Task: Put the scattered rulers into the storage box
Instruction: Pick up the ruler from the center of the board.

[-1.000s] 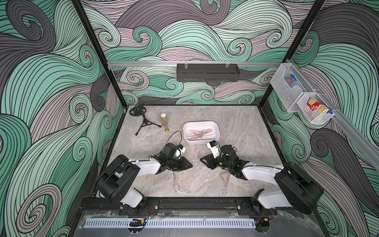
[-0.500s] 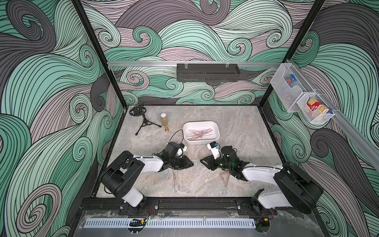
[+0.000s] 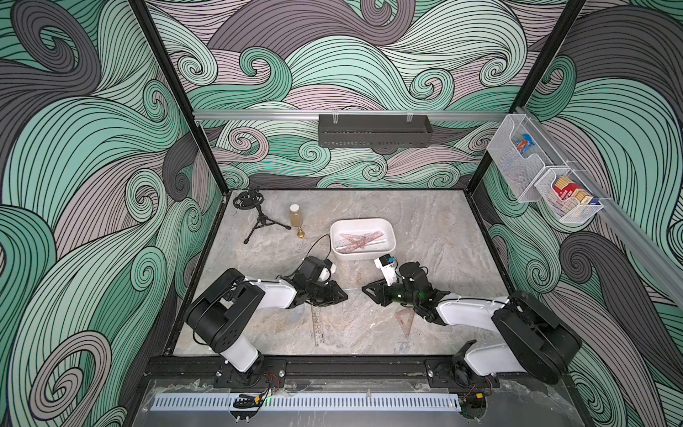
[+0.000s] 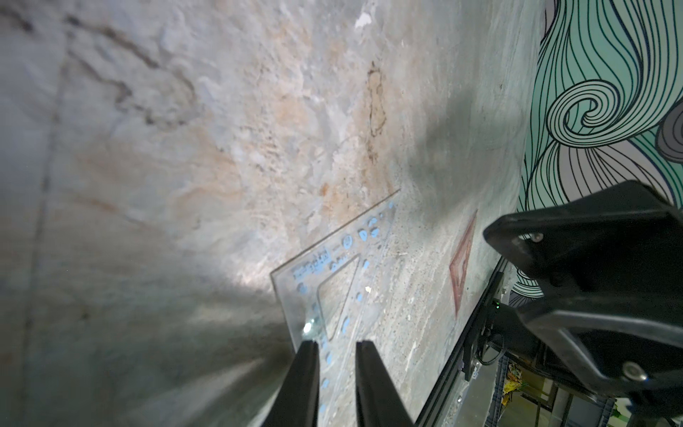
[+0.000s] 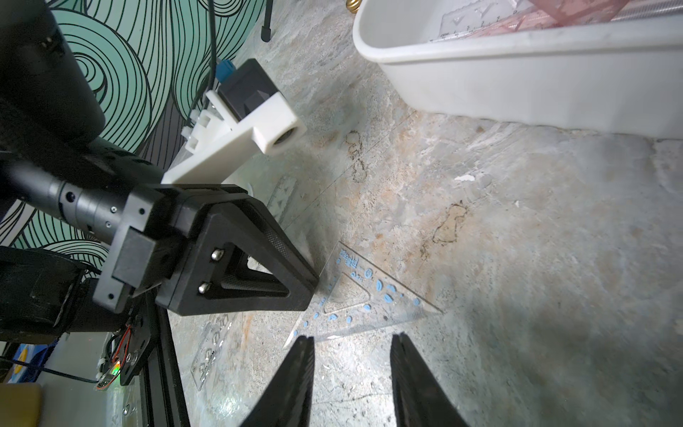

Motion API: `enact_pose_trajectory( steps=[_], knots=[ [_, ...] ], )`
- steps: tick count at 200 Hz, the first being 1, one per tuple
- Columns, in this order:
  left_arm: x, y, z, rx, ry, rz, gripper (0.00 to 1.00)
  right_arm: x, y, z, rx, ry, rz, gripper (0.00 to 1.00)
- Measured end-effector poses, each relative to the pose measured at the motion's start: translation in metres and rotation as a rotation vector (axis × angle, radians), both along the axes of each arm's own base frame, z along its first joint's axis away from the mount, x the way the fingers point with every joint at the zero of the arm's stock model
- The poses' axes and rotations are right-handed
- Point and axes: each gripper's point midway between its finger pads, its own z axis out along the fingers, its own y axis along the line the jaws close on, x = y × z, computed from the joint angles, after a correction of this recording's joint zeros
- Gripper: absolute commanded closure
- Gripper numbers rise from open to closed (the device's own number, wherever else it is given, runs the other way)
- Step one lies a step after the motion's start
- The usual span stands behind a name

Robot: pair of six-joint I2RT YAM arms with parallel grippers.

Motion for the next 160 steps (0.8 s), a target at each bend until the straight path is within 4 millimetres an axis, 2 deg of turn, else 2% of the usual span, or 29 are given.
enact_pose_trajectory(
  steps=[49,78,160],
  knots=[
    [0.001,0.0,-0.001,0.007,-0.007,0.0,0.78,0.002,-0.005,-0.013,-0.017,0.037,-0.01,0.55],
    [0.001,0.001,-0.002,0.008,-0.008,0.0,0.79,0.002,-0.008,-0.019,-0.027,0.057,-0.017,0.55],
    [0.005,0.003,-0.003,0.029,-0.02,0.011,0.81,0.01,-0.005,-0.013,-0.028,0.047,-0.014,0.52]
  ],
)
